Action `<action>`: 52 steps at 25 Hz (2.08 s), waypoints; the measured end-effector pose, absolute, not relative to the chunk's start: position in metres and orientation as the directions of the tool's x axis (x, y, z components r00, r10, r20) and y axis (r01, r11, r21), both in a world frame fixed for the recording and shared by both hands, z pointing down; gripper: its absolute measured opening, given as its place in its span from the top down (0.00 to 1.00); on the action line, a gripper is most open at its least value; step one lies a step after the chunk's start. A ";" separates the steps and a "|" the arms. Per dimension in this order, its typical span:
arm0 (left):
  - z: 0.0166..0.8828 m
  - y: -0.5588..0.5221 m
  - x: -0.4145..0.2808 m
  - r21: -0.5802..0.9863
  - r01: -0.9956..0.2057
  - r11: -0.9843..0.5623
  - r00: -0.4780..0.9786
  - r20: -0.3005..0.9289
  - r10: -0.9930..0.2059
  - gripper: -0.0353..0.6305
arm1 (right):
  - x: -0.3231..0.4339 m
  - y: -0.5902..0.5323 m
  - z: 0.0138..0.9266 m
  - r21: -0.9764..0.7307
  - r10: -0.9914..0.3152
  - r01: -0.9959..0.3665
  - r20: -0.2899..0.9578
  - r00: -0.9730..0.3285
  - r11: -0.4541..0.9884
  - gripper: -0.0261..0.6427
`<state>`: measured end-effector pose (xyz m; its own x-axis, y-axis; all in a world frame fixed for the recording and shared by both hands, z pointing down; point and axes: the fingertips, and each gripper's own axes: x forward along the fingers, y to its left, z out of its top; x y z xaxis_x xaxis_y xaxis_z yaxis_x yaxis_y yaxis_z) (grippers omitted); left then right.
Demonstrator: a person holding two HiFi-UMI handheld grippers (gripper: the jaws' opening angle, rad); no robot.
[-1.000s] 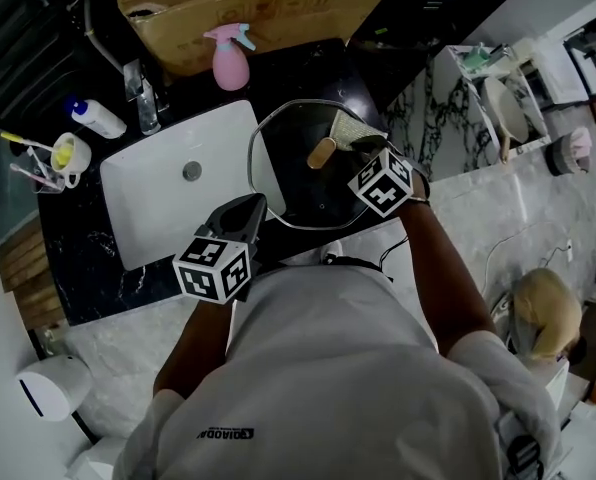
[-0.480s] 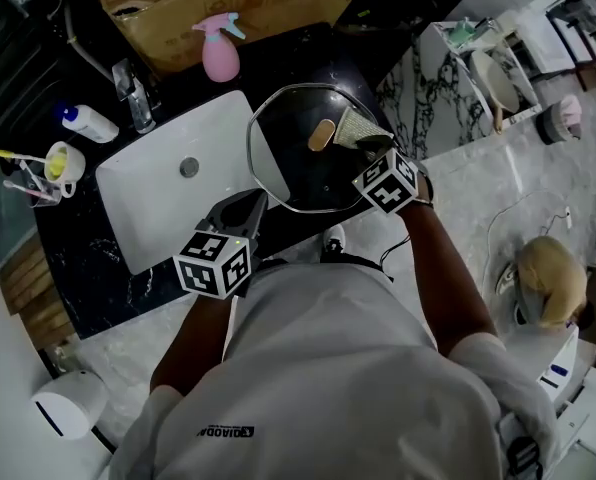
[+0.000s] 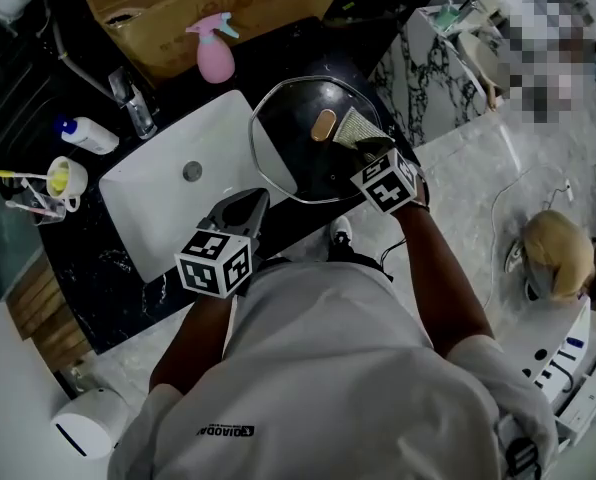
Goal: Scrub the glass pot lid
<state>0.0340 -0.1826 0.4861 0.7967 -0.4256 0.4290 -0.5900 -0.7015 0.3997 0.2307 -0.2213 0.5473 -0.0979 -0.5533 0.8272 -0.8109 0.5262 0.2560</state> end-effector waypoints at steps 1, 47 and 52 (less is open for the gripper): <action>0.485 -0.182 0.032 0.399 -0.586 -0.706 0.799 0.429 -0.421 0.93 | 0.228 -0.219 0.547 0.249 -0.555 -0.820 0.826 -0.098 0.515 0.84; 0.494 -0.126 -0.013 0.411 -0.530 -0.742 0.833 0.417 -0.364 0.93 | 0.092 -0.148 0.558 0.206 -0.544 -0.750 0.805 -0.236 0.629 0.83; 0.489 -0.120 -0.015 0.398 -0.558 -0.728 0.818 0.412 -0.401 0.93 | 0.078 -0.132 0.544 0.147 -0.527 -0.727 0.783 -0.329 0.671 0.84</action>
<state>-0.0148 -0.1204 0.4893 0.8178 -0.4015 0.4123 -0.5582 -0.7278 0.3984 0.0782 -0.1323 0.5435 -0.3286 -0.5275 0.7835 -0.7269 0.6708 0.1468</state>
